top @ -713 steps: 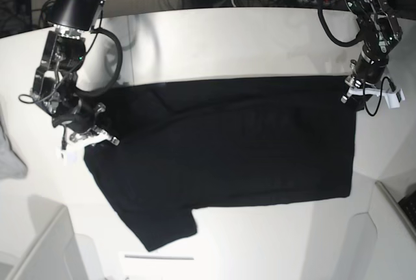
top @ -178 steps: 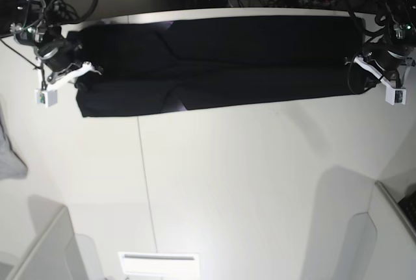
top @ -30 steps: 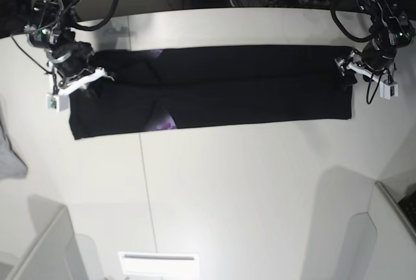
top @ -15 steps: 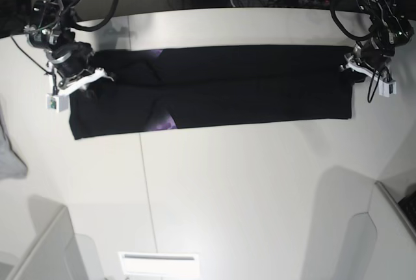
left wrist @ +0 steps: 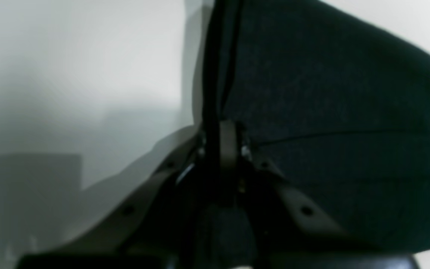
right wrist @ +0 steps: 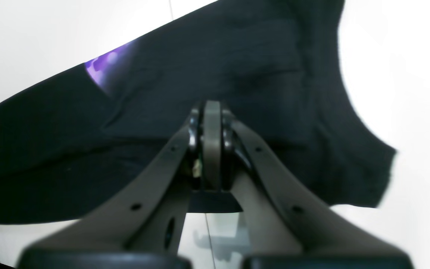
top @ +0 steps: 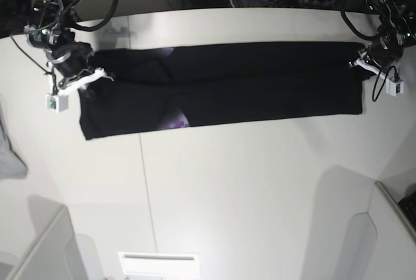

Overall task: Fold the T-shirt properly
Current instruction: 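Grasp the folded strip's ends with both grippers, then fold the strip end with the left gripper toward the right gripper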

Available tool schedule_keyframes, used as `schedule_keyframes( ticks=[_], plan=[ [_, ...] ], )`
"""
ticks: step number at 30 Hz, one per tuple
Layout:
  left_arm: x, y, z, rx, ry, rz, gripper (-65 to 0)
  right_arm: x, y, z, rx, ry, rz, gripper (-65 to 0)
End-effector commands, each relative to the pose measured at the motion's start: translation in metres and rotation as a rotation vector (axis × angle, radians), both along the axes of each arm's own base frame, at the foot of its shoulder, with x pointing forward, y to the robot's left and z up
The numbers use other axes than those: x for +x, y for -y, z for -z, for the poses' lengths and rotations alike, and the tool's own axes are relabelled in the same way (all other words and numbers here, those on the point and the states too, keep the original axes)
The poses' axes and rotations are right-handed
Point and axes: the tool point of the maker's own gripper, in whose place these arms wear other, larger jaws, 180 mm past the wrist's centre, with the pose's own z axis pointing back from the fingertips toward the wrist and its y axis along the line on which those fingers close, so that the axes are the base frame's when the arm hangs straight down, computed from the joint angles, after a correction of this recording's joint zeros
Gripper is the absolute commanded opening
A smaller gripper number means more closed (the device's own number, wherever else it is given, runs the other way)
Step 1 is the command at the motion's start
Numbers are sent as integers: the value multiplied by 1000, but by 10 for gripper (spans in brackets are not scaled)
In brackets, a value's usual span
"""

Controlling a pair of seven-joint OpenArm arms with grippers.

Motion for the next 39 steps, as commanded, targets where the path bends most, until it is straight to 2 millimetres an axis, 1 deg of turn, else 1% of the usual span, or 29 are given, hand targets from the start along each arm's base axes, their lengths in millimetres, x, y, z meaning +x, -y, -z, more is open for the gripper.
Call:
schedule_keyframes(
  ticks=[1,4,8,10,12,15,21,23,32,35,39],
  plan=[
    [8,-8,-14,31,42,4,-650,6,1,-10,-5,43,-4,-650],
    [13,-6,-30,71,77,33,-650,6,1,-10,-5,43,-4,-650],
    [14,4,-56,143,123,93,-650,6,1,-10,-5,43,-4,-650],
    [13,12,-64,163,135,121,-650,6,1,-10,-5,43,-4,-650],
    [13,20,-67,159,151,126,-650,6,1,-10,-5,43,-4,-650],
    [10,25,-65,176,137,134,-650,6,1,-10,-5,42,-4,-650],
    [13,56,-57,241,98,236,-650,6,1,-10,-5,43,-4,-650],
    [13,61,-56,247,95,243,-650,6,1,-10,-5,43,-4,-650],
    [20,100,-51,208,105,336,-650,6,1,-10,-3,43,-3,-650],
    [21,108,-48,191,98,338,-650,6,1,-10,-3,43,-3,-650],
    [24,132,-42,150,95,374,-650,7,1,-10,-3,45,-3,-650]
  ],
)
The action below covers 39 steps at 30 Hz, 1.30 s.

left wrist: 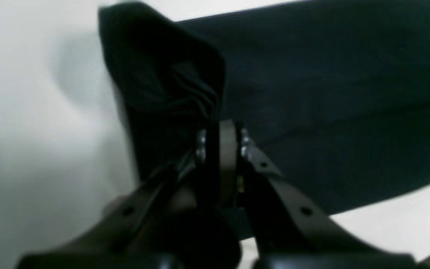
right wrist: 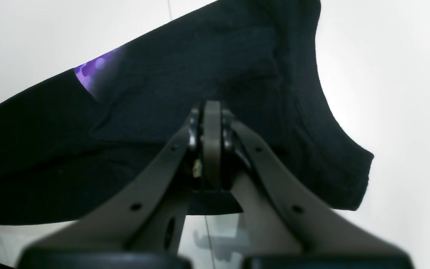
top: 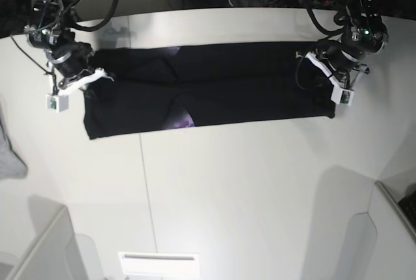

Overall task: Fold the T-shirt properly
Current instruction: 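Fold the strip end with the left gripper toward the right gripper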

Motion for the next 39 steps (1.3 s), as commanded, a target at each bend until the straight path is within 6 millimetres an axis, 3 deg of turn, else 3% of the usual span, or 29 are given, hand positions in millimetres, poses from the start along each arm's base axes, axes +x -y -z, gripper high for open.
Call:
schedule_keyframes(
  ticks=[1,5,17,24,33,39],
  plan=[
    [9,6,-10,-8,43,16,-650,6,1,-10,-4,44,-3,-650],
    [9,31,-5,-45,35,60,-650,6,2,-10,-4,43,-2,-650],
    [11,77,1,-132,11,82,-650,7,1,-10,0,45,1,-650],
    [21,108,-5,-175,29,140,-650,7,1,-10,0,45,1,-650],
    [30,123,-9,-212,46,136,-650,6,3,-10,-2,45,6,-650],
    [32,148,-10,-246,31,162,-650,7,1,-10,0,46,3,-650]
  ],
)
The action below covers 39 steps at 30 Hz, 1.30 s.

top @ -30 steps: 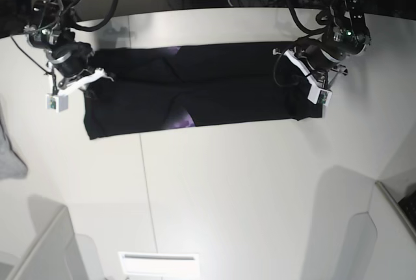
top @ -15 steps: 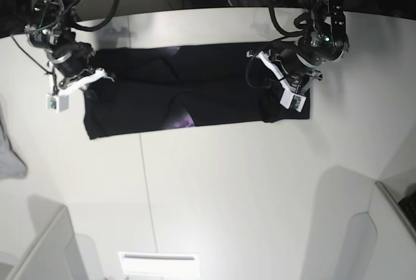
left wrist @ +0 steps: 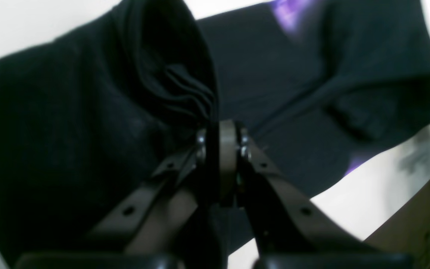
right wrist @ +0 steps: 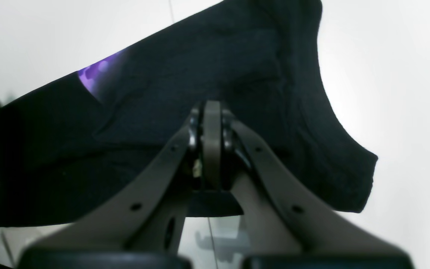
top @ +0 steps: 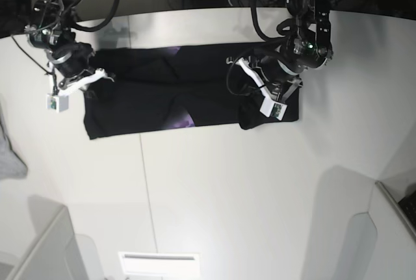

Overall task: Fold the T-shirt properly
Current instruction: 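Fold the strip end with the left gripper toward the right gripper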

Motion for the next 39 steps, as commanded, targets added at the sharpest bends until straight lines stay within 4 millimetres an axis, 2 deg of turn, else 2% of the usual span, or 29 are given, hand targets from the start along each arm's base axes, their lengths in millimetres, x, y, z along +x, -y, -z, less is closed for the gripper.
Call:
schedule_keyframes(
  ticks=[1,6,14,21,24,28,32,39],
  plan=[
    [5,5,-7,-18,27,2,-650,7,2,-10,-6,43,-4,-650],
    [10,25,-11,-36,39,51,-650,6,3,-10,-8,43,0,-650],
    [12,36,-1,-68,3,42,-650,6,4,-10,-9,42,3,-650],
    [7,60,-3,-95,-3,93,-650,7,5,-11,-9,45,4,-650],
    [10,64,-5,-95,5,107,-650,7,5,-11,-10,45,4,-650],
    [14,59,5,-92,-36,55,-650,7,5,-11,-10,45,4,-650],
    [13,60,5,-95,-40,55,-650,7,5,-11,-10,46,5,-650],
    [7,76,2,-117,-42,84,-650,7,5,-11,-11,45,6,-650]
  ],
)
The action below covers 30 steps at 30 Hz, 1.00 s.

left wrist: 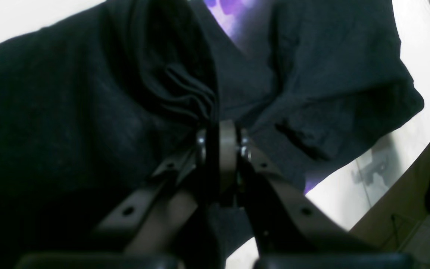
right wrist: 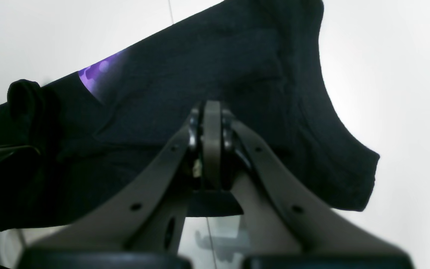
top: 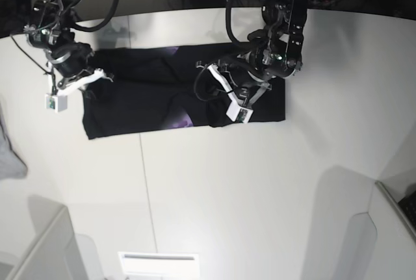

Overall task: Fold the T-shirt properly
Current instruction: 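Fold the strip end with the left gripper toward the right gripper, then release the strip and raise the left gripper away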

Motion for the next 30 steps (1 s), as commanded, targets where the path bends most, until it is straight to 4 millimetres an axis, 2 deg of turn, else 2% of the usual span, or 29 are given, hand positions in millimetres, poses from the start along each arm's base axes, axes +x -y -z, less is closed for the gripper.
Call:
schedule_keyframes(
  ticks=[1,4,14,19,30],
  plan=[
    [4,12,-13,-41,37,15,-650,7,3,-11,-9,45,1,-650],
    [2,18,-13,-46,34,30,-650,7,4,-11,-10,44,1,-650],
    [0,20,-14,-48,35,34,-650,7,4,-10,-13,43,1,-650],
    [-1,21,-29,-59,80,37,-650,7,5,-10,-16,42,1,-650],
    [-6,20,-14,-51,32,37,-650,11,2,-13,-11,54,-3,-650]
  ],
)
